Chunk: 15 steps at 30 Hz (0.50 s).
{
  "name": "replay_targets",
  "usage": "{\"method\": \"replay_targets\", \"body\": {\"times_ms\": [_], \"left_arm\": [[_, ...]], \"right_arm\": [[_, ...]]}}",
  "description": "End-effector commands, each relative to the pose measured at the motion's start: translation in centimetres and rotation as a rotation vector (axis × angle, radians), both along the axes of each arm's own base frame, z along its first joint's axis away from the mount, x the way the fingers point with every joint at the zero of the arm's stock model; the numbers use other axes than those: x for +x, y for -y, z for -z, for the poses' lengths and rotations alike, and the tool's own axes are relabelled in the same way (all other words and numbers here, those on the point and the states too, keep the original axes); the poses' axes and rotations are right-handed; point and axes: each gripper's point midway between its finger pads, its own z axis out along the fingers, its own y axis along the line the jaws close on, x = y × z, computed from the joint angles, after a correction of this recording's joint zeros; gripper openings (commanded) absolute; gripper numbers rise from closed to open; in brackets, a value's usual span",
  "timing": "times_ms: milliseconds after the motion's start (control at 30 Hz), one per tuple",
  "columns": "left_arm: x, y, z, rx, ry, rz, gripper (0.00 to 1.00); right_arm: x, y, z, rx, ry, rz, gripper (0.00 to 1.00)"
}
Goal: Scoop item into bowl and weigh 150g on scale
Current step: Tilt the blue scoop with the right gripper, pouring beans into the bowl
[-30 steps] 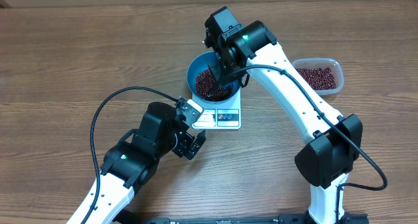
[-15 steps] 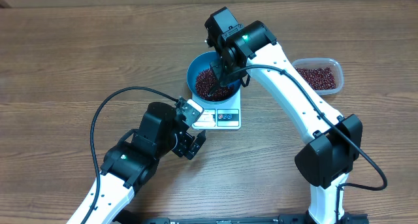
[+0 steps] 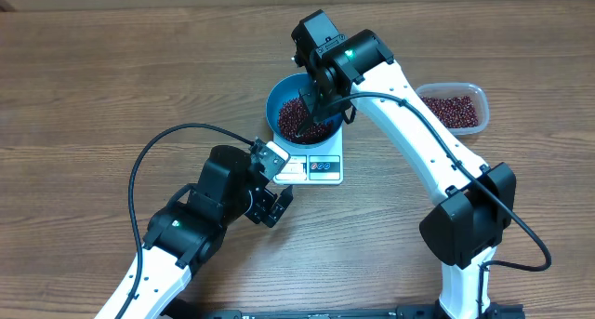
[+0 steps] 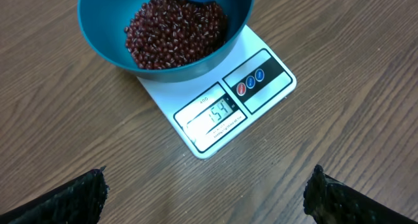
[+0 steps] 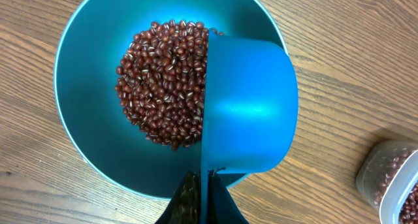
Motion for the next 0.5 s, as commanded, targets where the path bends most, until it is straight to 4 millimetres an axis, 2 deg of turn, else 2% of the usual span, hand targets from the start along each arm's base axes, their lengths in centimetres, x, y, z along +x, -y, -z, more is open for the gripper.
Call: {"method": "replay_targets", "body": {"times_ms": [0,467], "left_arm": [[-0.15,0.09,0.44,0.002,-0.013,-0.002,1.00],[-0.15,0.09,0.44,0.002,-0.013,-0.002,1.00]], "right_arm": [[0.27,-0.28,-3.12,0.035,0.078,0.001,0.04],[0.39,-0.36,-3.16,0.039,0.083,0.001,0.04]]}}
